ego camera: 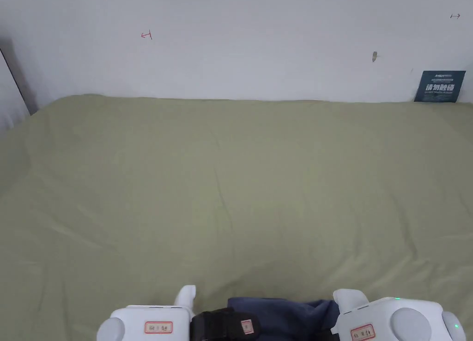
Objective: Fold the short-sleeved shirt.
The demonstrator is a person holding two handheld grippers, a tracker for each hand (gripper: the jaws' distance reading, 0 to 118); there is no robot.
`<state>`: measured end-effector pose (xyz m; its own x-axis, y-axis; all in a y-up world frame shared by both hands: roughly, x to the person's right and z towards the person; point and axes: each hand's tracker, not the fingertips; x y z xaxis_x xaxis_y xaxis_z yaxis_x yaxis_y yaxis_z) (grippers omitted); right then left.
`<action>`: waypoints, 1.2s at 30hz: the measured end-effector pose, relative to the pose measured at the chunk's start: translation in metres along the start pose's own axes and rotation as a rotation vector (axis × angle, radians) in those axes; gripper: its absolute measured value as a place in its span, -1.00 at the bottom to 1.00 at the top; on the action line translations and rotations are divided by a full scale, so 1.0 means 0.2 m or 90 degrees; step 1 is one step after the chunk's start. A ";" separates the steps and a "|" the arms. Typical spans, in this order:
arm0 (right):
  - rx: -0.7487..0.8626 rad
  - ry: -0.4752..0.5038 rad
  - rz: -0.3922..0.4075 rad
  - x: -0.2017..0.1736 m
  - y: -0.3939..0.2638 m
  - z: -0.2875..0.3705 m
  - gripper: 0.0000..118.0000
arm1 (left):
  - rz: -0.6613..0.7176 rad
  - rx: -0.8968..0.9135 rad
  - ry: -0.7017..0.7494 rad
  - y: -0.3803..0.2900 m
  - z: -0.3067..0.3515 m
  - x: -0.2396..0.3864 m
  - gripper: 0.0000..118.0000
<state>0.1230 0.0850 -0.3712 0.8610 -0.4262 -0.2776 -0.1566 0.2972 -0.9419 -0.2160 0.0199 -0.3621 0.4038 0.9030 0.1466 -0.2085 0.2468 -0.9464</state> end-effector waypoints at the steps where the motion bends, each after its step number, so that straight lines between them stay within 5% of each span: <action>1: 0.001 0.000 -0.001 0.00 0.00 0.00 -1.00 | -0.009 -0.005 -0.011 0.00 -0.02 0.02 0.95; 3: 0.002 -0.002 -0.005 -0.01 0.00 0.00 -1.00 | 0.010 -0.054 -0.027 -0.01 -0.06 0.02 0.42; 4: 0.003 -0.004 -0.006 -0.01 0.00 0.01 -1.00 | 0.001 -0.048 -0.001 -0.01 -0.06 0.03 -0.26; 5: 0.005 -0.006 -0.006 -0.01 0.00 0.01 -1.00 | -0.016 -0.039 0.024 -0.02 -0.04 0.03 -0.65; 7: 0.010 -0.007 -0.004 -0.02 -0.01 0.01 -1.00 | -0.006 -0.036 0.085 -0.02 -0.03 0.00 -0.65; 9: 0.018 -0.009 -0.001 -0.04 -0.02 0.01 -1.00 | 0.057 -0.036 0.024 -0.02 -0.02 -0.04 -0.65; 15: 0.064 -0.062 0.027 -0.22 -0.04 0.07 -1.00 | -0.036 -0.044 0.032 0.04 0.09 0.07 -0.65; 24: 0.095 -0.081 0.072 -0.83 0.09 -0.06 -1.00 | -0.072 -0.012 0.110 0.21 0.73 -0.04 -0.65; 36: 0.060 0.028 0.157 -1.71 0.29 -0.51 -1.00 | -0.016 0.019 0.248 0.40 1.94 -0.47 -0.65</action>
<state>-0.2300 0.1599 -0.3506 0.7802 -0.3676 -0.5061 -0.3108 0.4742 -0.8237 -0.6163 0.0911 -0.3393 0.7161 0.6966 0.0445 -0.2168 0.2826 -0.9344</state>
